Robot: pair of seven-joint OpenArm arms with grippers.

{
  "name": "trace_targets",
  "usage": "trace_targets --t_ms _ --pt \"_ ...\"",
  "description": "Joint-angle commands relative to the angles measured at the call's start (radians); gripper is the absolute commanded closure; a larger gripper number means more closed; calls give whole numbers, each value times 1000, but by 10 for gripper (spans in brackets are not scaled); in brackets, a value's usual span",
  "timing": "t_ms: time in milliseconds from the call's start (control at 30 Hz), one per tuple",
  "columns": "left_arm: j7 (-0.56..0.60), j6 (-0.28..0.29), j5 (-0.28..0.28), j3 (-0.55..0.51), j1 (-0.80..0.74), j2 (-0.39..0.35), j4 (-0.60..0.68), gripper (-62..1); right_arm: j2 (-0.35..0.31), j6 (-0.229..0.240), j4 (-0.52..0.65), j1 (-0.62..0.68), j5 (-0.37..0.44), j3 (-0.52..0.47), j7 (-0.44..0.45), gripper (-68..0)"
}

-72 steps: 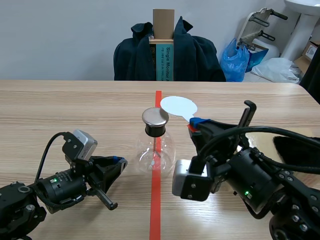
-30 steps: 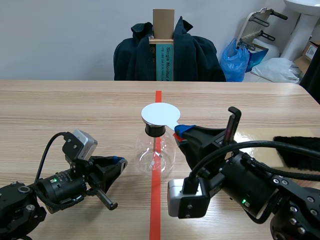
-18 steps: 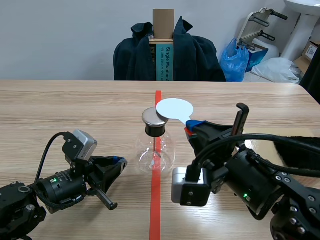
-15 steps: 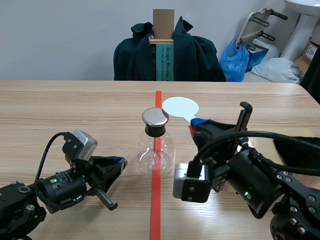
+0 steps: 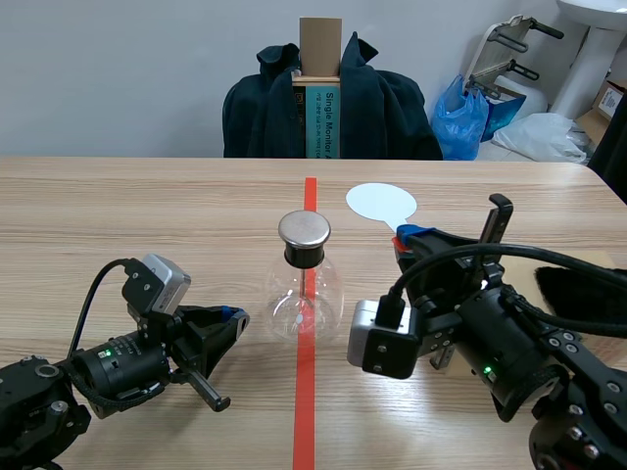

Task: Do the electroscope experiment.
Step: 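Move the plate toward and away from the electroscope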

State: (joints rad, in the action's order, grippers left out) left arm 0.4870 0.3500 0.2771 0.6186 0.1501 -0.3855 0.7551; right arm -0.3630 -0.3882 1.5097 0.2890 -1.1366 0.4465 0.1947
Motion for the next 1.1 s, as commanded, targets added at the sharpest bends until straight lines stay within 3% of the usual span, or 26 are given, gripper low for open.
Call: trace_targets --t_ms 0,167,467,667,1067 --pt "15 3 6 -9 19 2 23 -38 -14 -21 14 -10 3 -10 21 -7" --pt "18 3 7 -22 16 -3 25 -38 -14 -64 14 -10 3 -10 93 -7" --pt "21 4 11 -27 8 -41 31 -38 -13 -63 14 -10 3 -10 223 -7" --pt "98 4 17 -27 -24 -71 43 -38 -13 -56 14 -9 3 -9 294 -7" --pt "145 3 17 -32 -117 -142 153 -38 -13 -37 14 -9 5 -9 294 -7"
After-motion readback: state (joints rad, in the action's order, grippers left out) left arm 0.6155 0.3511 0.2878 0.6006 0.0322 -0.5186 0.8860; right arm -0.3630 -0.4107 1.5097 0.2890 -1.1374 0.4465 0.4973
